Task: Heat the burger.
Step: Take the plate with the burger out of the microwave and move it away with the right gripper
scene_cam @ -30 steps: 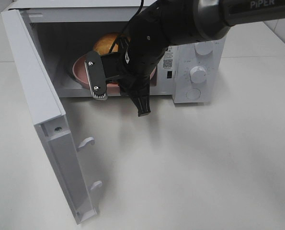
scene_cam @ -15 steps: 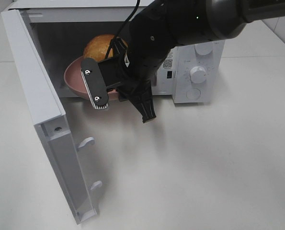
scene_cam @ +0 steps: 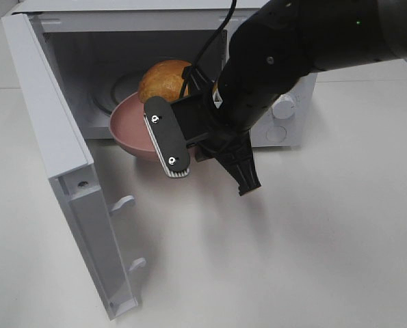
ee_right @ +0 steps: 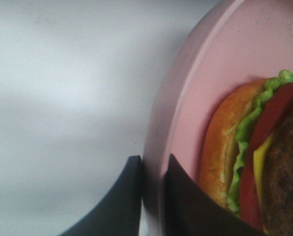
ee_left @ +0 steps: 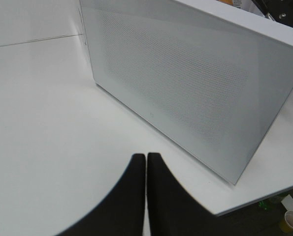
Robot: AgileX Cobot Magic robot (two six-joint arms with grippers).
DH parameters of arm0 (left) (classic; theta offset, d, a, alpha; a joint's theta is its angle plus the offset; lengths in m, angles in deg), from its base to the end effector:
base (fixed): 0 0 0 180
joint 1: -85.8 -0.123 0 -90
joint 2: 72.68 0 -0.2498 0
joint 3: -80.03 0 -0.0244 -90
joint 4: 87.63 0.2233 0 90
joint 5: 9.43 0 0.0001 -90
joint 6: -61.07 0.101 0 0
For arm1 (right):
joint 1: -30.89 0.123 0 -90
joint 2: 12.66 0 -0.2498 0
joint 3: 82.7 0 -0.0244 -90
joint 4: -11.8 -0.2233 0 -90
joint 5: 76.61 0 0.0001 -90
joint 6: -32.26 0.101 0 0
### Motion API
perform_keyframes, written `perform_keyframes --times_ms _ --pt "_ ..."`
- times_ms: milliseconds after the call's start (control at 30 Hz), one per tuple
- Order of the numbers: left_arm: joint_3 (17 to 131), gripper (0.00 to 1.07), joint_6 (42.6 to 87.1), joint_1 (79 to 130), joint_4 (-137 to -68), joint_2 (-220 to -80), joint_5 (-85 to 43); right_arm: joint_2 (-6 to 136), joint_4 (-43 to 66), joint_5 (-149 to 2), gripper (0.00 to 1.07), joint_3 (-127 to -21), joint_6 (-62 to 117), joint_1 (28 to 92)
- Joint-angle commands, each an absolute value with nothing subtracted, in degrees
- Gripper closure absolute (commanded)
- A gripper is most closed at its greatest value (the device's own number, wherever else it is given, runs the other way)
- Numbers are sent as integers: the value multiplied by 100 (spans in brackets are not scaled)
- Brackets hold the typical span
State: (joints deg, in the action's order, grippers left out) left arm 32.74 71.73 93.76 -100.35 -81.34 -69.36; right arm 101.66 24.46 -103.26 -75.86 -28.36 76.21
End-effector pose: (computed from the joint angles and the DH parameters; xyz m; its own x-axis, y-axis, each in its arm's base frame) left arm 0.0112 -0.0210 0.2635 -0.3990 0.1285 -0.9079 0.3368 0.9415 -0.0147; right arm 0.2608 0.2496 0.1714 0.4543 -0.8864 -0.0888 -0.7698 -0.3404 -0.5400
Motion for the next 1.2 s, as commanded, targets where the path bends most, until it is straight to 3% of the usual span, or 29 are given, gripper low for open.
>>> perform_keyframes --times_ms 33,500,1200 --pt "3257 106 7179 9376 -10064 -8031 -6890 9862 2521 -9907 107 -7443 -2962 7615" --pt "3257 106 7179 9376 -10064 -8031 -6890 8573 2532 -9844 107 -5959 -2922 7615" --pt "3257 106 7179 9376 -10064 -8031 -6890 6436 2607 -10285 107 -4085 -1255 7615"
